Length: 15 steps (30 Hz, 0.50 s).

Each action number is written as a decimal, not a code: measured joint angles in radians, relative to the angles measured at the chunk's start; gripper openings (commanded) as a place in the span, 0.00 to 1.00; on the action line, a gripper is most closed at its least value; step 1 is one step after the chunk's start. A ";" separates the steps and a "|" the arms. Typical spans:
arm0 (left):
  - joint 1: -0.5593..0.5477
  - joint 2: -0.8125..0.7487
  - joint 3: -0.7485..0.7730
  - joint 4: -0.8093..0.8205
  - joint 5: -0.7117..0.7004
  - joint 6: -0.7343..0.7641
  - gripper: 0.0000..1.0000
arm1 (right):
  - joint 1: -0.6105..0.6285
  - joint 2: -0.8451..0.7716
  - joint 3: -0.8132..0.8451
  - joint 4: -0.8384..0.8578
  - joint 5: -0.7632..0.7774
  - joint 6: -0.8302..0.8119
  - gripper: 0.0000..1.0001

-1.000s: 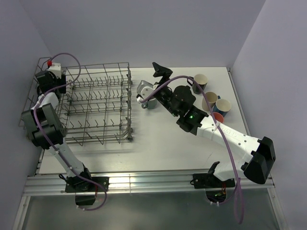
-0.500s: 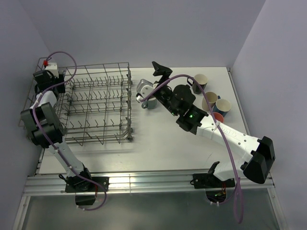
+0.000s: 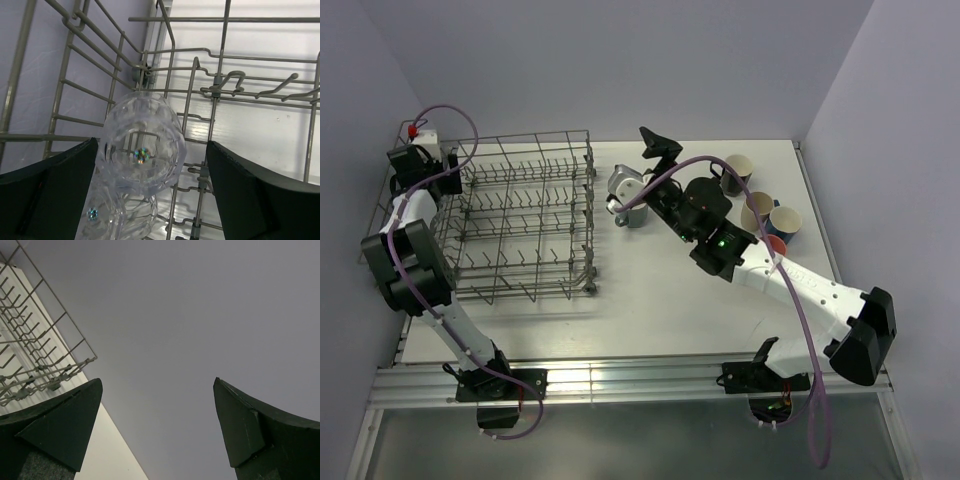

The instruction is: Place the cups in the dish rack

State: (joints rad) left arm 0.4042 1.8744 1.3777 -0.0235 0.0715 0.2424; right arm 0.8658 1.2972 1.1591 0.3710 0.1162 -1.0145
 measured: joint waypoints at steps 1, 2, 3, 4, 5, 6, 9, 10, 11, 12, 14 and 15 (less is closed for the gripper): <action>-0.001 -0.006 0.000 -0.003 0.003 -0.002 0.97 | 0.000 -0.003 0.000 0.000 0.000 0.000 1.00; -0.002 -0.013 -0.002 -0.004 0.005 -0.002 0.97 | 0.000 -0.006 -0.001 0.000 0.000 0.000 1.00; -0.002 -0.021 -0.005 -0.004 0.008 -0.002 0.96 | 0.000 -0.011 -0.001 0.000 0.000 0.000 1.00; -0.002 -0.027 -0.010 -0.004 0.011 -0.002 0.94 | 0.000 -0.014 -0.002 0.000 0.000 0.000 1.00; -0.002 -0.033 -0.012 -0.005 0.012 -0.002 0.93 | 0.000 -0.017 -0.003 0.001 0.000 0.000 1.00; -0.002 -0.038 -0.013 -0.006 0.013 -0.002 0.93 | 0.000 -0.020 -0.003 0.001 0.000 0.000 1.00; -0.002 -0.042 -0.013 -0.006 0.017 -0.002 0.93 | 0.000 -0.025 -0.004 0.001 0.000 0.000 1.00; -0.002 -0.042 -0.013 -0.010 0.019 -0.002 0.94 | 0.000 -0.025 -0.004 0.001 0.000 0.000 1.00; -0.002 -0.042 -0.013 -0.018 0.019 -0.001 0.94 | 0.000 -0.025 -0.004 0.001 0.000 0.000 1.00; -0.002 -0.042 -0.012 -0.023 0.020 -0.001 0.95 | 0.000 -0.025 -0.004 0.001 0.000 -0.001 1.00; -0.002 -0.041 -0.012 -0.031 0.021 -0.001 0.95 | 0.000 -0.025 -0.004 0.001 0.000 -0.001 1.00; -0.002 -0.042 -0.012 -0.032 0.021 -0.001 0.95 | 0.000 -0.025 -0.004 0.001 0.000 -0.002 1.00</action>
State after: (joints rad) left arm 0.4023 1.8328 1.3659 -0.0551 0.0929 0.2413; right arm 0.8658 1.2720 1.1549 0.3721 0.1162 -1.0164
